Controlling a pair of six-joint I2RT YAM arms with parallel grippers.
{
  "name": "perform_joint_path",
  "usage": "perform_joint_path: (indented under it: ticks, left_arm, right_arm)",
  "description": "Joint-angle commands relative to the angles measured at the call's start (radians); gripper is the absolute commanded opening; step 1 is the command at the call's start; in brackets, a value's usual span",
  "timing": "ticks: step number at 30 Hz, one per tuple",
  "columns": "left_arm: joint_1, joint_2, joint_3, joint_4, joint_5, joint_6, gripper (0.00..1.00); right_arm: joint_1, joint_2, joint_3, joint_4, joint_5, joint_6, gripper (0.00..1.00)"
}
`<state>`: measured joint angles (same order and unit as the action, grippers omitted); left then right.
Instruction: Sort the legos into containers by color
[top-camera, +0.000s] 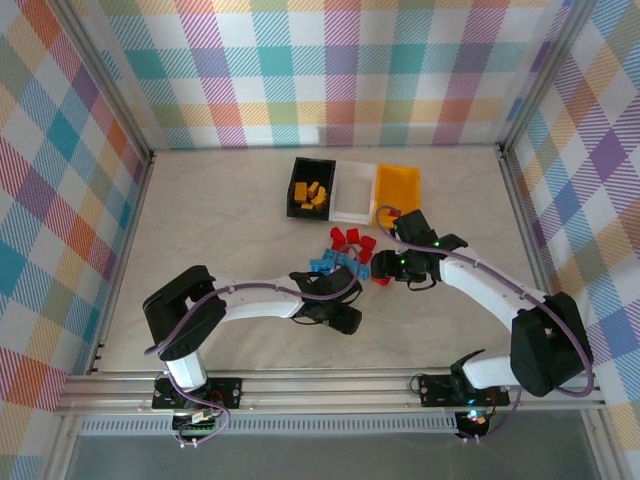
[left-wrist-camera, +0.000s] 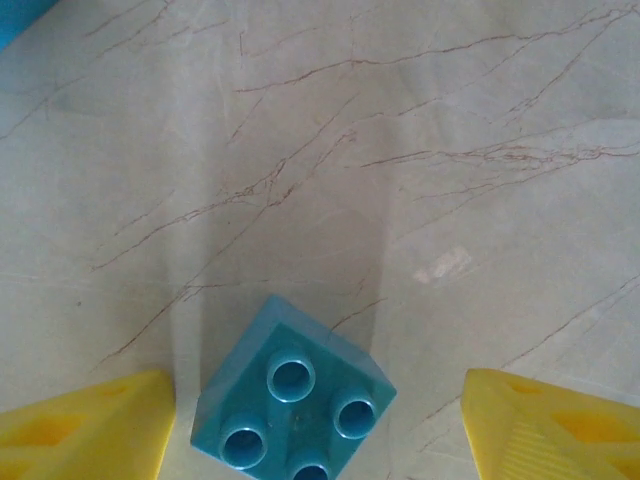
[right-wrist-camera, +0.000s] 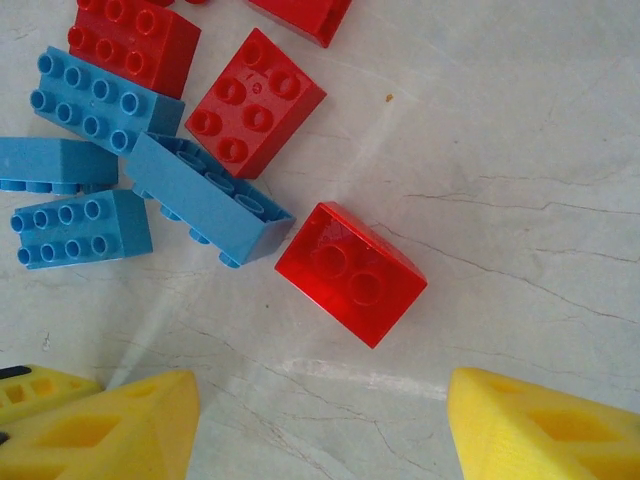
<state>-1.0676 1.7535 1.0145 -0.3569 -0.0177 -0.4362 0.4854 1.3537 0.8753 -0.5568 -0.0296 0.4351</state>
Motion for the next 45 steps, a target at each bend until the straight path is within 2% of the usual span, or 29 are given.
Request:
perform_joint_path:
  ticks: [1,3,6,16,20,27,35,40,45]
  left_arm:
    - [-0.015,0.035,0.025,-0.024,-0.026,-0.008,0.72]
    - [-0.016,0.044,0.033,-0.031,-0.041,-0.012,0.68]
    - [-0.016,0.057,0.045,-0.033,-0.053,-0.016,0.55]
    - [-0.015,0.051,0.081,-0.084,-0.066,-0.010,0.50]
    - [-0.014,0.024,0.089,-0.102,-0.091,-0.001,0.37]
    - [0.014,0.007,0.110,-0.134,-0.101,0.024,0.37]
    - [0.125,-0.060,0.196,-0.204,-0.104,0.100,0.37]
    - [0.248,-0.026,0.397,-0.264,-0.084,0.174,0.38]
    - [0.336,0.137,0.664,-0.284,-0.067,0.238,0.38]
  right_arm:
    - [-0.003,0.009,-0.022,0.034,-0.033,0.013,0.67]
    - [-0.004,0.007,-0.031,0.044,-0.039,0.013,0.67]
    - [-0.003,0.003,-0.042,0.051,-0.039,0.012,0.67]
    - [-0.007,-0.016,-0.067,0.063,-0.032,0.016,0.67]
    - [-0.008,-0.022,-0.072,0.066,-0.030,0.020,0.66]
    - [-0.015,-0.059,-0.081,0.045,-0.012,0.019,0.66]
    - [-0.031,-0.159,-0.101,0.005,0.010,0.024,0.66]
    - [-0.036,-0.248,-0.124,-0.015,0.015,0.031,0.66]
    - [-0.036,-0.328,-0.170,0.018,-0.011,0.034,0.65]
